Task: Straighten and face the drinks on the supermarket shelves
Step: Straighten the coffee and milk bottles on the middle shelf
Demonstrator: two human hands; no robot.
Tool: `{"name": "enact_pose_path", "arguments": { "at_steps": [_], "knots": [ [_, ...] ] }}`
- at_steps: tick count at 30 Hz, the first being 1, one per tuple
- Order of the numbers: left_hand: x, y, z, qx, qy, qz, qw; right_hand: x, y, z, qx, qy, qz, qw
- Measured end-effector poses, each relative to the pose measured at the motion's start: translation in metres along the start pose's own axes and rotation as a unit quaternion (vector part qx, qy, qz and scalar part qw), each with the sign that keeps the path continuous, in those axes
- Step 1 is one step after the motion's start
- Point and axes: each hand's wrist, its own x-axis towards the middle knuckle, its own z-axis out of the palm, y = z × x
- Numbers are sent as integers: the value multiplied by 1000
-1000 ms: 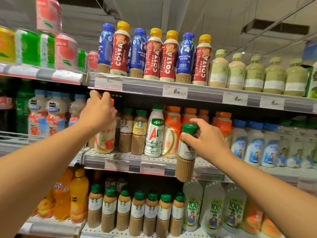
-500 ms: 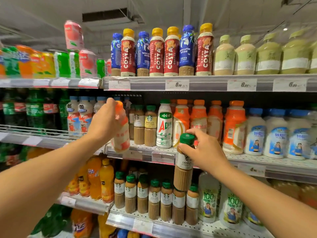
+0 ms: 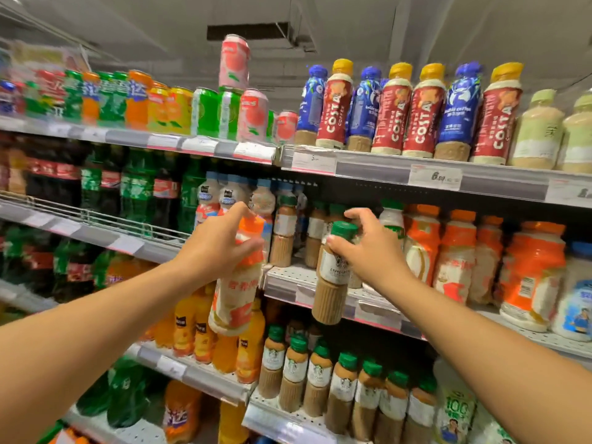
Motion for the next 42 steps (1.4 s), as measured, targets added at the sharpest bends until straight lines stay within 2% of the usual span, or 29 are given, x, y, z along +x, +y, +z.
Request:
{"name": "enact_pose_path", "arguments": {
  "at_steps": [10,18,21,24,26,42],
  "knots": [
    [33,-62,6,-121,-51,29,991,73,-31,68,-69,50,64,994],
    [44,-60,37,-235,-78,69,967,93,-24,104,-130,60,127,981],
    [49,-57,42,-259,-97,76,958,92,-25,106,-156,26,137,978],
    [57,-54,44,-270,-94,87,954,83,-25,105,-228,-66,86,968],
    [61,-52,44,-275,-92,93,952,78,-21,106,-273,-96,52,956],
    [67,-49,52,-293,-115,96,944,97,-1,127,-304,-83,91,945]
  ]
}}
